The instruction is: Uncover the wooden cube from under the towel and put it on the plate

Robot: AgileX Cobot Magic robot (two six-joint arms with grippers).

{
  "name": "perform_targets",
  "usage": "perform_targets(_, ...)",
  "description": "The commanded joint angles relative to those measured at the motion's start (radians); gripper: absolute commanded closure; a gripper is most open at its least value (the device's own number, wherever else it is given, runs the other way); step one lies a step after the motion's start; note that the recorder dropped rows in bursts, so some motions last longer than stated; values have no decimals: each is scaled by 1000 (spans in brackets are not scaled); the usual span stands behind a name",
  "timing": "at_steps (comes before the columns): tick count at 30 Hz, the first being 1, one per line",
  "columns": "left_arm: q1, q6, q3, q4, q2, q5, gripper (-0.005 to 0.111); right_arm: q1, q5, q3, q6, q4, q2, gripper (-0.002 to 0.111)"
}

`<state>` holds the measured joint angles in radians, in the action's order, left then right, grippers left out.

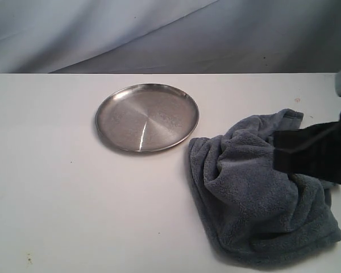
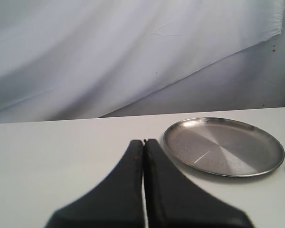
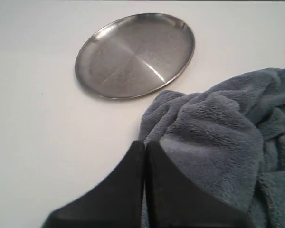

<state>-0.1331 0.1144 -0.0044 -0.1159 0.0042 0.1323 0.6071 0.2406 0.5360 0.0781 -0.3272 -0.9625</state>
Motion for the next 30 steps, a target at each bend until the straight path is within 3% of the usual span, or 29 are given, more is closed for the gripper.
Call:
perform_targets(1, -5, -3, 4, -2, -4, 0, 107, 54, 13, 74, -19, 7, -118, 108)
perform_targets(16, -5, -3, 4, -2, -4, 0, 107, 228, 47, 327, -86, 11, -452, 108)
perform_targets(30, -5, -3, 4, -2, -4, 0, 107, 230, 127, 385, -114, 13, -546, 108)
